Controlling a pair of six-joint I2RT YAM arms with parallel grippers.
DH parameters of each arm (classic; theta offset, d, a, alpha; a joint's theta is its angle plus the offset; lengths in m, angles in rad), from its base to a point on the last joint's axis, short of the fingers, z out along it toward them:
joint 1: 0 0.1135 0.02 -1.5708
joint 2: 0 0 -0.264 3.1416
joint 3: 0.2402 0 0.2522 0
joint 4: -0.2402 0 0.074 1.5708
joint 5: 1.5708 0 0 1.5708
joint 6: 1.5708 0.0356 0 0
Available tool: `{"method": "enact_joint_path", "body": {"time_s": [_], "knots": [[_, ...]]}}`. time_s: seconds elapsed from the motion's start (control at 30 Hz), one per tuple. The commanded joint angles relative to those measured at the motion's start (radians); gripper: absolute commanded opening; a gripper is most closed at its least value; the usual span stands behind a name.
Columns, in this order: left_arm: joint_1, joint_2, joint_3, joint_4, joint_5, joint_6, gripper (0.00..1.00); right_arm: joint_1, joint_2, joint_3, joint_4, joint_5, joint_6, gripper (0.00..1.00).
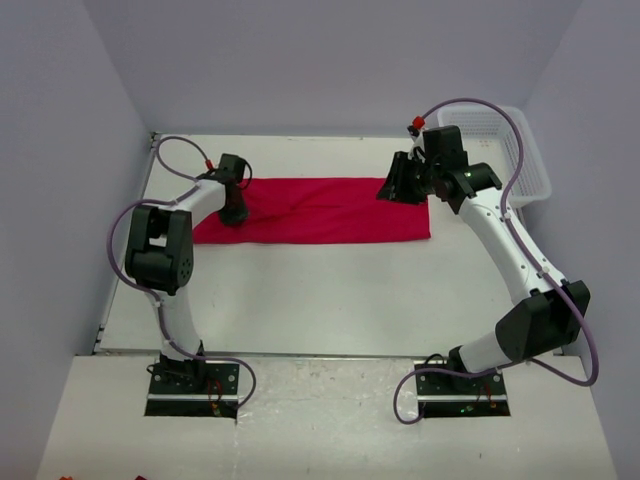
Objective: Fold and stack the t-shirts
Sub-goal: Fold the other side of the tshirt into a rectangle
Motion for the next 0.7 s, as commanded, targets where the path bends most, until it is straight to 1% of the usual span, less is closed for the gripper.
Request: {"method": "enact_joint_path", "body": {"time_s": [0.0,0.13,0.17,0.67], "knots": [[0.017,-0.002,0.01,0.039,0.012,0.019,0.24,-0.006,0.006,0.005,0.024,-0.036,-0.007,0.34],[0.026,-0.014,-0.001,0.077,0.044,0.03,0.02,-0.006,0.009,0.001,0.025,-0.044,-0.004,0.34],[0.031,-0.015,0.0,0.078,0.05,0.03,0.0,-0.006,0.007,-0.001,0.028,-0.046,-0.002,0.34],[0.032,-0.103,0.0,0.143,0.099,0.056,0.0,-0.004,0.018,-0.028,0.053,-0.078,0.019,0.34]]}}
